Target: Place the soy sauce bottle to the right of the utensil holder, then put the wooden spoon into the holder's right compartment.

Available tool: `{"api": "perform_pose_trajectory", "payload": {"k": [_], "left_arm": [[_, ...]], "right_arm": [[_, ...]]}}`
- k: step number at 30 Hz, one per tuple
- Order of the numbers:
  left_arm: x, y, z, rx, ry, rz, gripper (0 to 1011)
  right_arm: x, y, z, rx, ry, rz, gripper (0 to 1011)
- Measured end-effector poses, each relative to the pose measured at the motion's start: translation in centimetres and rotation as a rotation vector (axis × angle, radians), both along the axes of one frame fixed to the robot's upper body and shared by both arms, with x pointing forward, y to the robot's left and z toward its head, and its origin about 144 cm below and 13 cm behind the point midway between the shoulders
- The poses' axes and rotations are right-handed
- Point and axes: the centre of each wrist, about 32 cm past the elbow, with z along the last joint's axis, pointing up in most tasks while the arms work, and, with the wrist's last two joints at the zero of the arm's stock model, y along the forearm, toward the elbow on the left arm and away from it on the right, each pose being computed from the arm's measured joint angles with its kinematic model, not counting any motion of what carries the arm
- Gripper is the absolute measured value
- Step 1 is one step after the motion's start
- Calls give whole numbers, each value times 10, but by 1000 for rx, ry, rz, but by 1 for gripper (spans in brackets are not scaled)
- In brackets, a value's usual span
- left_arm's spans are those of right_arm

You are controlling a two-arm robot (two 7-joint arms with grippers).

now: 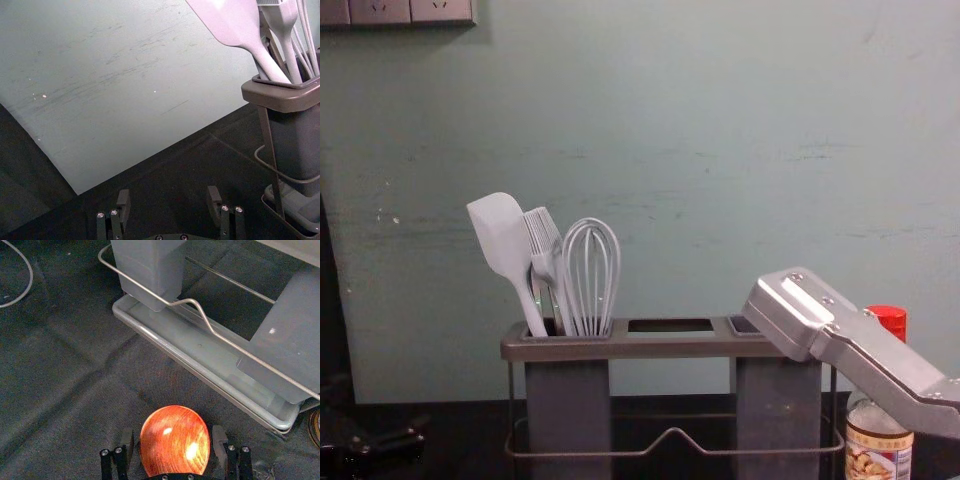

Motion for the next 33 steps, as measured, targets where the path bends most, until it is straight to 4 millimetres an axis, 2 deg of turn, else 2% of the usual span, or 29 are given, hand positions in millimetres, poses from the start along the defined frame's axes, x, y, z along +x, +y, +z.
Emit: {"api": "perform_pose_trajectory", "payload": {"k": [33], "left_arm": [[0,0,0,0,0,0,1005]], "right_arm": [[4,4,4,-29,22,8,1002]]}}
